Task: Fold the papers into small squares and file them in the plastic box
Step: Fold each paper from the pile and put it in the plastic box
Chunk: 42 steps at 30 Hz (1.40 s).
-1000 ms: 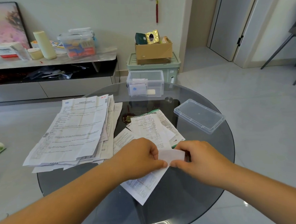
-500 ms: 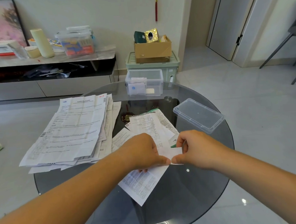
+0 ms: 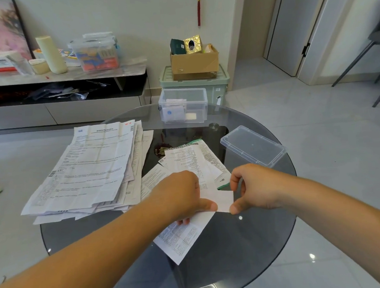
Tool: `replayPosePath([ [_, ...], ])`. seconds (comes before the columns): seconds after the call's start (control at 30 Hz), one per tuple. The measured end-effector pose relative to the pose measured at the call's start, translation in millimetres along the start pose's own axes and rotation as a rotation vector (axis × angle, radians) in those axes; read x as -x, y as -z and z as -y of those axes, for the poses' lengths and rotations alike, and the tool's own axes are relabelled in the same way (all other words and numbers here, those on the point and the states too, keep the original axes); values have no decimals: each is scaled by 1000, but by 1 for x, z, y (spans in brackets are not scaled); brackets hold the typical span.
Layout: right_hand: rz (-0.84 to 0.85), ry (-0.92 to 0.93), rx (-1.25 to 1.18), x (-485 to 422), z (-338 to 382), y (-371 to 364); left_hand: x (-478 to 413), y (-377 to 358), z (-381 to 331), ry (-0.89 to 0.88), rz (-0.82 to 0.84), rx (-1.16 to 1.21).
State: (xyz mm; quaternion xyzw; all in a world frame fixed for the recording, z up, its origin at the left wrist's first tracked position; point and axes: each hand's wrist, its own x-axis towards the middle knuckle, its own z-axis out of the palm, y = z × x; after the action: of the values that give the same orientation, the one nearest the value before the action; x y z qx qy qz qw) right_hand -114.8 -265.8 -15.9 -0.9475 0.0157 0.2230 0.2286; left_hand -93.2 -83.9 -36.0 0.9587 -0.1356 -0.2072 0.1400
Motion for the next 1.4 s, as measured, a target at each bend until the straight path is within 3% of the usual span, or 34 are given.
replayPosePath([
  [0.23,-28,75,-67,4,-4,-2,6,-3,-3,-49,-119,-132],
  [0.47,-112,128,49,5,0,-13,10,-4,-1,-113,-182,-124],
  [0.77,-103,277,-162,5,-5,-16,7,-4,7,-228,-184,77],
  [0.87,-177,333,-170,9,-7,-14,8,3,11,-241,-171,183],
  [1.07,-337,426,-97,-12,13,18,-15,55,15,-252,-314,159],
  [1.3,-598,469,44,-120,52,87,-101,126,44,-252,-560,-46],
  [1.4,-756,431,-23,-171,65,115,-140,147,62,-234,-548,-227],
])
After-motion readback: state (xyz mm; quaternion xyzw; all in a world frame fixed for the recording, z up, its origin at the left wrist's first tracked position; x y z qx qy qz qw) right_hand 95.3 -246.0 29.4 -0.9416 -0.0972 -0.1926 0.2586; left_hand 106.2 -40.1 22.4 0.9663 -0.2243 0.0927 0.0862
